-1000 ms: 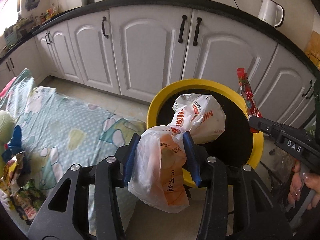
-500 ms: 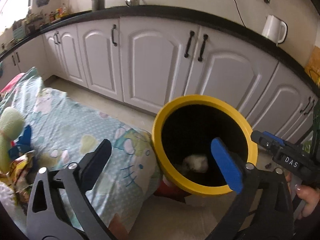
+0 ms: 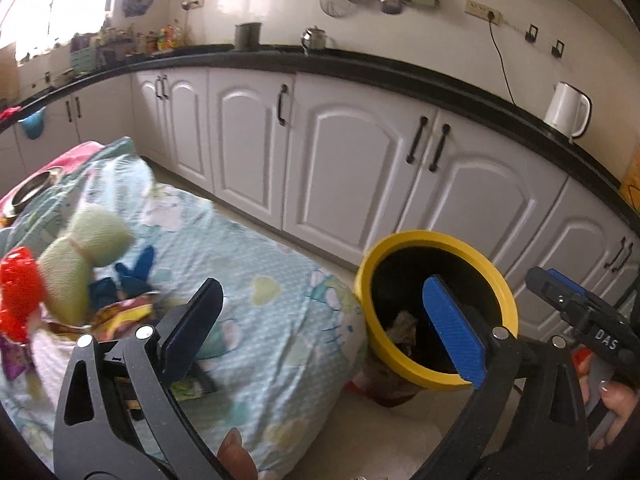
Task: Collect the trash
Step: 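Move both tools back over the bed toward the remaining trash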
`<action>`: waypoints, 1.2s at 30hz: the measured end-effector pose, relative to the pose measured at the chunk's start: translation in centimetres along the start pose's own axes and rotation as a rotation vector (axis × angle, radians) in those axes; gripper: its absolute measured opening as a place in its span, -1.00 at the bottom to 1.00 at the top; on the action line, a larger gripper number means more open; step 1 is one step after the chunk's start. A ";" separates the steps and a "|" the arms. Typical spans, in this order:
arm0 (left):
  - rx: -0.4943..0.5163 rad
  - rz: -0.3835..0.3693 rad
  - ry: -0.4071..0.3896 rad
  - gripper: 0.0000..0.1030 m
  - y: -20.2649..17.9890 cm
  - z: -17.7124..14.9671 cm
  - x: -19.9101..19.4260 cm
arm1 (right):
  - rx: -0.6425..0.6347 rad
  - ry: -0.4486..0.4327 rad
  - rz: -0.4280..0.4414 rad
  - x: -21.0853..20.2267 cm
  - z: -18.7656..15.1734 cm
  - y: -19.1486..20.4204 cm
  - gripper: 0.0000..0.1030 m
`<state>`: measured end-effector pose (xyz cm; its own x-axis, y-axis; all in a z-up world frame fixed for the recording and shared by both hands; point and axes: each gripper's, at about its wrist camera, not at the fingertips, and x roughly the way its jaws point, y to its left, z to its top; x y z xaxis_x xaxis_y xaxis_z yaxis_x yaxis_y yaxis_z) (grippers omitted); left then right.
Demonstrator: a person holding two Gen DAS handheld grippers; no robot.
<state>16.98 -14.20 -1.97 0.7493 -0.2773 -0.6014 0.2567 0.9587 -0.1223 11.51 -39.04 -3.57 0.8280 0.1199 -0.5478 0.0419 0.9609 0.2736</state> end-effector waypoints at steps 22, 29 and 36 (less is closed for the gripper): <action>-0.103 0.207 -0.151 0.79 10.0 0.2 -6.5 | -0.230 -0.003 0.232 -0.9 -1.0 11.5 0.51; -0.198 0.290 -0.143 0.79 15.3 -0.4 -7.5 | -0.362 0.048 0.343 -0.3 -3.0 17.8 0.52; -0.281 0.334 -0.105 0.79 20.2 -1.2 -8.0 | -0.480 0.102 0.450 1.1 -4.8 24.2 0.52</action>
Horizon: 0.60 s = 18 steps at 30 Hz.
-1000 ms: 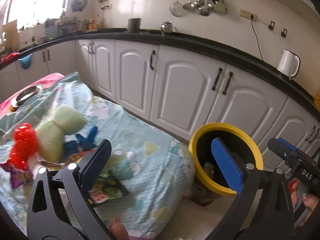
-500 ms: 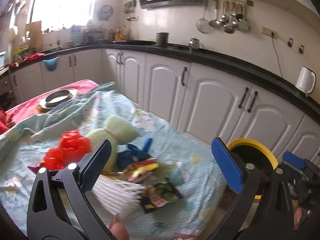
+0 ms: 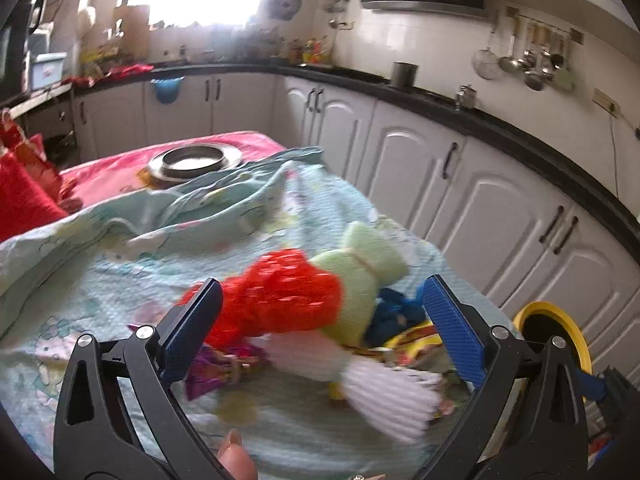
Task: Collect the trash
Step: 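Move both tools back over the bed toward the remaining trash, then grasp the red plastic bag with the left tool while the right tool grasps the white foam net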
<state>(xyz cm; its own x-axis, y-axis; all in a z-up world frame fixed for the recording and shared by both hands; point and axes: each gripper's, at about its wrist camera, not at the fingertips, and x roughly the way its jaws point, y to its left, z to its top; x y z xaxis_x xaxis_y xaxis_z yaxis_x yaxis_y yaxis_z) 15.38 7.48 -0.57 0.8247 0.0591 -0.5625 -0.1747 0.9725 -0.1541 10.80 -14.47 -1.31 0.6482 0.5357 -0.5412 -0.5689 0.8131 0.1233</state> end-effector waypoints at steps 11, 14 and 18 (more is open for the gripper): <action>-0.032 -0.027 0.071 0.78 3.7 0.4 1.8 | -0.108 0.095 0.063 6.5 0.1 4.9 0.52; -0.025 -0.046 0.093 0.78 3.6 0.5 2.6 | -0.121 0.102 0.062 7.5 0.2 5.6 0.51; -0.017 -0.069 0.114 0.64 3.3 0.5 3.7 | -0.108 0.116 0.067 8.4 0.6 5.8 0.29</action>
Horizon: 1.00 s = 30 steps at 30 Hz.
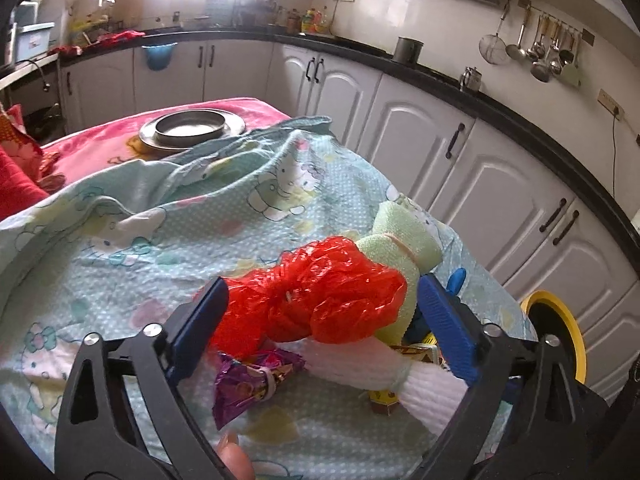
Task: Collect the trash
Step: 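Grasp the red plastic bag with the left tool while the right tool grasps the white foam net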
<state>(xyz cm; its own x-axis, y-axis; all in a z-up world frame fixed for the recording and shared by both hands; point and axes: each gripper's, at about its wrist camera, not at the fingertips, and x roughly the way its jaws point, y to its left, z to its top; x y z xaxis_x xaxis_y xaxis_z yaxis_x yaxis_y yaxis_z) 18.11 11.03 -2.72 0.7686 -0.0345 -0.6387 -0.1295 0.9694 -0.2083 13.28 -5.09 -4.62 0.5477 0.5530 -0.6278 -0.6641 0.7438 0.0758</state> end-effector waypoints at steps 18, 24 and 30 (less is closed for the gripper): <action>-0.081 -0.071 -0.077 -0.79 2.2 1.0 -2.9 | 0.027 0.001 0.067 -1.2 -0.3 0.0 -0.79; -0.090 -0.088 -0.119 -0.80 2.5 1.7 -5.4 | 0.050 -0.045 0.098 -3.2 0.3 -0.2 -0.80; -0.069 -0.107 -0.154 -0.81 1.5 1.8 -7.5 | 0.064 -0.073 0.114 -4.9 0.7 -0.7 -0.80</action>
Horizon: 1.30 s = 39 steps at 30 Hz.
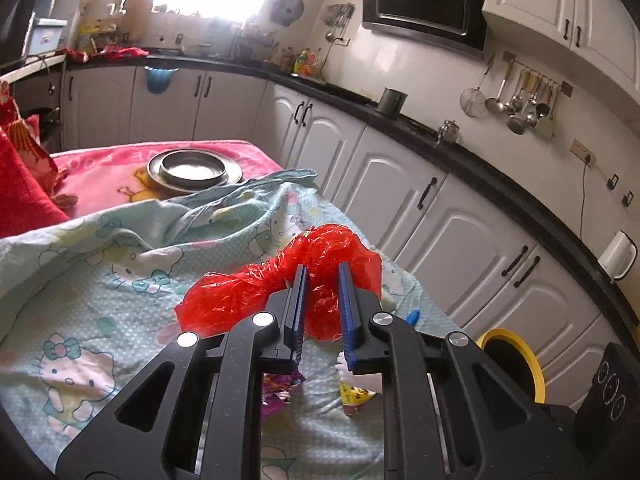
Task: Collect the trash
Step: 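Grasp the red plastic bag with the left tool while the right tool grasps the white foam net, then carry the red bag and white foam net with both tools over the bin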
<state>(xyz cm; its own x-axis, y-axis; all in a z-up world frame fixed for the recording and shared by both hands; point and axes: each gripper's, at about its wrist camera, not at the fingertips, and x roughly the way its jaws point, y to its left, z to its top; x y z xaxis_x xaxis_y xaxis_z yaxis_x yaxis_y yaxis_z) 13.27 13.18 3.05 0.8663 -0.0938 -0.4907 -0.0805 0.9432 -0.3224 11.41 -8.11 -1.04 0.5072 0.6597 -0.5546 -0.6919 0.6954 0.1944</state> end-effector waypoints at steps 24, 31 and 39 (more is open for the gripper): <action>0.185 -0.142 0.005 -0.81 -10.0 -1.0 -0.6 | 0.094 -0.130 -0.153 -7.9 0.3 -6.4 -0.80; 0.233 -0.176 0.028 -0.81 -12.9 -2.0 0.2 | 0.140 -0.164 -0.215 -10.2 -0.2 -8.8 -0.80; 0.285 -0.213 0.054 -0.81 -15.7 -2.9 1.1 | 0.188 -0.189 -0.279 -12.1 -1.1 -11.0 -0.80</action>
<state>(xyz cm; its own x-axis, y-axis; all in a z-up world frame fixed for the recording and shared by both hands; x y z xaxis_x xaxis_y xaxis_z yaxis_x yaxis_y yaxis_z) 14.08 -2.68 5.22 0.8211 -0.3071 -0.4812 0.2461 0.9510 -0.1870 12.32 -24.08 2.67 0.7603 0.4666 -0.4519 -0.4165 0.8840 0.2121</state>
